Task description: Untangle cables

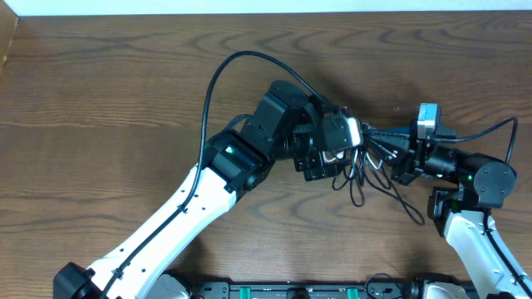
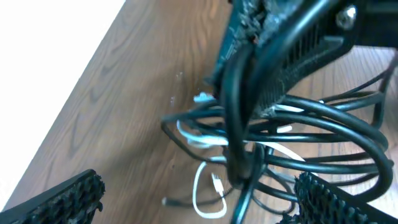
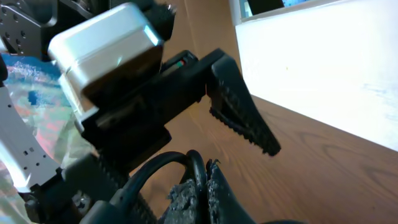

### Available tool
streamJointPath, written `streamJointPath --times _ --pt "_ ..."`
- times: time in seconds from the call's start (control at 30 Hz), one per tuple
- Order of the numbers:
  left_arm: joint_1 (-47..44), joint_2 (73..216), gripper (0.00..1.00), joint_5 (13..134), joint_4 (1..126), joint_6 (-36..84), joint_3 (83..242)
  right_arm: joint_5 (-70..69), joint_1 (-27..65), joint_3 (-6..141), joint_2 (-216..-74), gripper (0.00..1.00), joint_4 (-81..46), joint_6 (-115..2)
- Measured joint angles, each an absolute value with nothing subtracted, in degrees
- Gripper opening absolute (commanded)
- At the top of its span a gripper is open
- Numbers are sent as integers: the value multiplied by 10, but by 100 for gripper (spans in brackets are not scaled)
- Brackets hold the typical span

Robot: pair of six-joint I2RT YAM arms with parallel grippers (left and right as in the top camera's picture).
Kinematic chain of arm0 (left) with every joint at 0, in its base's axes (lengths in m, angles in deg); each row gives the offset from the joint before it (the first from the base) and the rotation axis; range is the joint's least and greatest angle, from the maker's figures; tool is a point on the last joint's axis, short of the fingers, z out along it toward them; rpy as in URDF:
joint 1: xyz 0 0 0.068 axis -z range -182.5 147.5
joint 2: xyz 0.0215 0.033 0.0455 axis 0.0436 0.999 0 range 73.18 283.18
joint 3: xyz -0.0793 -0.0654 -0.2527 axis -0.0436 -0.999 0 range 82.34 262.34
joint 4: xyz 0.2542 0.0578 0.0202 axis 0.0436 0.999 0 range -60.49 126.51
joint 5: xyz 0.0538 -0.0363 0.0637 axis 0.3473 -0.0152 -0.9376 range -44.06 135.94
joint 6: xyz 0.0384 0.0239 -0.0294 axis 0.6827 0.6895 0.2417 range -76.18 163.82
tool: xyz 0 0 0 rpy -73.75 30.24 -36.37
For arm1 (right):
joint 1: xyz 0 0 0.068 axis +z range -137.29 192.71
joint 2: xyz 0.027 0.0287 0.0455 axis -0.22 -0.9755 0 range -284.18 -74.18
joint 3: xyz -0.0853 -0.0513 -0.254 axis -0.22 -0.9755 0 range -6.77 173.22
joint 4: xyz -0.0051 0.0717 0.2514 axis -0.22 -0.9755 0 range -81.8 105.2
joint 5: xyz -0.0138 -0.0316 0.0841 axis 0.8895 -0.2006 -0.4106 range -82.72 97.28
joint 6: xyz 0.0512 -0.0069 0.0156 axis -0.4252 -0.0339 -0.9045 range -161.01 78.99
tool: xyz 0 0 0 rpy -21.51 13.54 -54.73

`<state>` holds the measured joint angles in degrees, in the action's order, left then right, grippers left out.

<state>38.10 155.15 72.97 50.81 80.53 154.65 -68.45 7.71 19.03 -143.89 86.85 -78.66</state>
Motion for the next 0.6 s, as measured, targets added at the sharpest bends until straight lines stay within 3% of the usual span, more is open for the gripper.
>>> streamJointPath --times 0.47,0.5,0.53,0.6 --pt "381 1540 97 778 499 755 1547 -703 57 190 -1439 1 857 -778" --pt "381 1540 92 782 498 753 1547 -705 57 190 -1439 1 859 -778" --pt "381 1540 66 784 498 753 1547 -706 57 190 -1439 1 863 -778" --pt "381 1540 44 789 498 750 1547 -711 57 190 -1439 1 879 -778"
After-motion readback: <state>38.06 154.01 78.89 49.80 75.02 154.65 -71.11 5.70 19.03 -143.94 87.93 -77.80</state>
